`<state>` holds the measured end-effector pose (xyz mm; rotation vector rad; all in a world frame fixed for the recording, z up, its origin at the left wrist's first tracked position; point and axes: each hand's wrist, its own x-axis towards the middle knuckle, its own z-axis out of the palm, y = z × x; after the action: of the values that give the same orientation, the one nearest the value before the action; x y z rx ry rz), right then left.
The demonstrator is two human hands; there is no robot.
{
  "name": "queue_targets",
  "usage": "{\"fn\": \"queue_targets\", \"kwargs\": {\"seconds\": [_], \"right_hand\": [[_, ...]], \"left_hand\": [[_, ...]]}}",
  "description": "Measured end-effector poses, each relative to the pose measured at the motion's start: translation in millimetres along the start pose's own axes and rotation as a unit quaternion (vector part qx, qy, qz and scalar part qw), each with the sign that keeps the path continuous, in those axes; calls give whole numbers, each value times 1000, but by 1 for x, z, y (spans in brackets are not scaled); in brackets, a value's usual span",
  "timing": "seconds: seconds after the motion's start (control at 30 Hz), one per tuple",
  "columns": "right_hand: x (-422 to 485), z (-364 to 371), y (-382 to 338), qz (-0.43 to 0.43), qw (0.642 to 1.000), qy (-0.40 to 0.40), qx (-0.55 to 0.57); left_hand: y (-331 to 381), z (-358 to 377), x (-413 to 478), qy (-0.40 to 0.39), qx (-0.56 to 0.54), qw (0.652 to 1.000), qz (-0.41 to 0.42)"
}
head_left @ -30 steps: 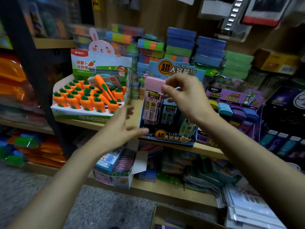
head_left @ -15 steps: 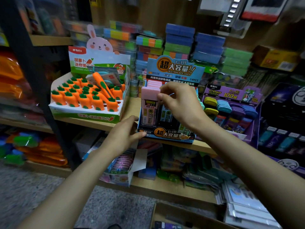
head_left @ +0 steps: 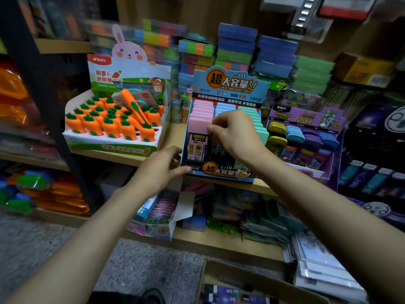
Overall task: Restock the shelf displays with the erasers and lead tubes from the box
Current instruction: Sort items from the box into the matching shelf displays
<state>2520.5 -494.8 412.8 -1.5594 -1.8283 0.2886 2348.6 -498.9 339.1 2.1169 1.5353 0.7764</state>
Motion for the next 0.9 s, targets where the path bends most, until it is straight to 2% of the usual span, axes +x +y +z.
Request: {"fn": "queue_targets", "kwargs": {"seconds": [0.13, 0.23, 0.33, 0.43, 0.53, 0.63, 0.77, 0.9], "right_hand": [[-14, -13, -4, -16, 999, -5, -35], [-49, -27, 3, -57, 998, -17, -20], [-97, -35, 29, -44, 994, -91, -41], [-149, -34, 73, 16, 980, -184, -77], [-198, -22, 125, 86, 956, -263, -102], [-240, -6, 177, 145, 928, -315, -136], [-290, 16, 237, 214, 893, -375, -125], [-330, 42, 281, 293, 876, -374, -84]], "left_hand": [[5, -14, -6, 53, 17, 998, 12], [10, -12, -19, 42, -5, 998, 36], [13, 11, -36, -58, -11, 997, 52], [14, 49, -50, -177, 31, 982, 56], [10, 100, -65, -261, 31, 964, 41], [-1, 161, -87, -313, 6, 950, 16], [-22, 241, -124, -371, -10, 928, -42], [-47, 301, -155, -394, 17, 917, -63]]}}
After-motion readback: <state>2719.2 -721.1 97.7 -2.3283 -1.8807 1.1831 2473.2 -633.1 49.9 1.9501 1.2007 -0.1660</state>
